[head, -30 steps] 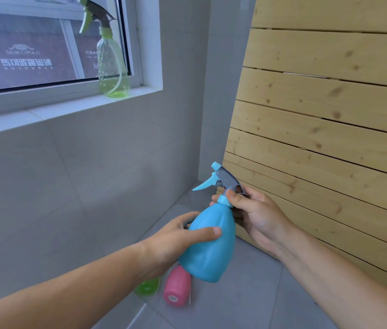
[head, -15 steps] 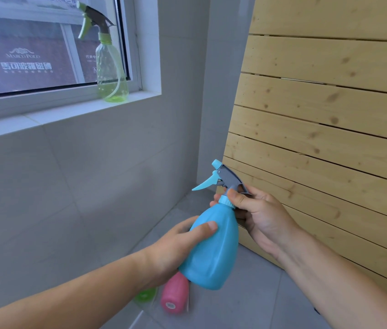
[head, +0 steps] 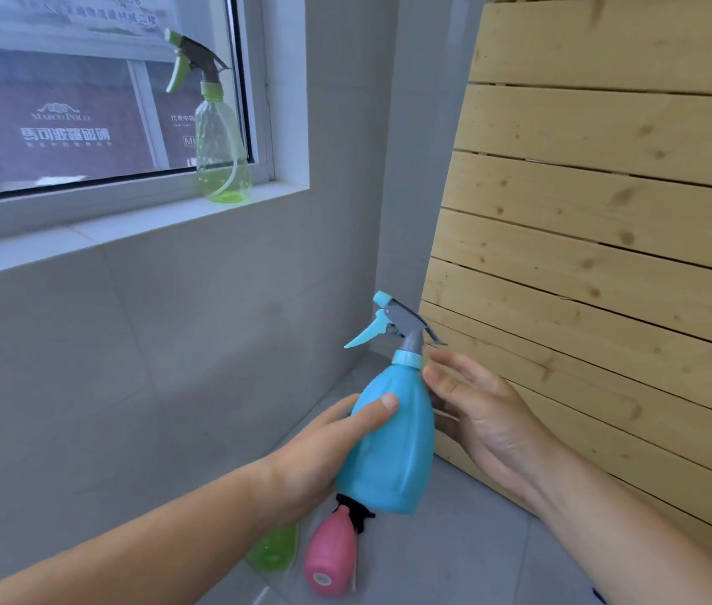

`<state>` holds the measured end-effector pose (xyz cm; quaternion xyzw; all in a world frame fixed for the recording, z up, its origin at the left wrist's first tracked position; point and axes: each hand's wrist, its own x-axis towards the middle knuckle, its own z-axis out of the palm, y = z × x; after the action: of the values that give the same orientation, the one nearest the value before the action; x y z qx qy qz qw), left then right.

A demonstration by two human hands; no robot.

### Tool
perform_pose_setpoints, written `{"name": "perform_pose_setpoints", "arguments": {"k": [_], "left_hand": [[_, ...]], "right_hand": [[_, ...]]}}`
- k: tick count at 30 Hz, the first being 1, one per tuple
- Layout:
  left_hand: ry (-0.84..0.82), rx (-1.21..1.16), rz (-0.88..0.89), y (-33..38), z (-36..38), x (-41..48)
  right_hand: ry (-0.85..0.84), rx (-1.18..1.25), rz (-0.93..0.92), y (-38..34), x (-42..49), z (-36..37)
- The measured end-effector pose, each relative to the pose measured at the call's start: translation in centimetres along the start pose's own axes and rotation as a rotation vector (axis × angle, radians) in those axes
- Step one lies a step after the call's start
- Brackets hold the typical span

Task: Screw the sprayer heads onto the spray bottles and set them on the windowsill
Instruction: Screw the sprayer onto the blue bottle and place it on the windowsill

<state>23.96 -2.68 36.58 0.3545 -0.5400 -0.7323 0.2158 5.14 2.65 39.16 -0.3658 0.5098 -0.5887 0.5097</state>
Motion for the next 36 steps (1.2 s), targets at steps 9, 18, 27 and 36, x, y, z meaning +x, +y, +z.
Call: {"name": "perform_pose_setpoints", "arguments": {"k": [9, 18, 27, 36], "left_hand": [[0.160, -0.113, 0.142, 3.3, -3.4, -0.8], [0.385, 0.091, 0.407, 12.6, -11.8, -3.9], [0.599, 0.372, 0.499, 21.4, -21.2, -4.5], [0.690, 0.293, 0.447, 22.9, -25.8, -1.5]], "right_hand": [[-0.107, -0.296, -0.140, -0.7, -0.1, 4.7], [-0.237, -0.272, -0.297, -6.3, 6.6, 15.0], [-0.315, -0.311, -0.364, -11.5, 16.5, 26.0], [-0.294, -0.308, -0.328, -11.0, 22.0, 30.4]]}}
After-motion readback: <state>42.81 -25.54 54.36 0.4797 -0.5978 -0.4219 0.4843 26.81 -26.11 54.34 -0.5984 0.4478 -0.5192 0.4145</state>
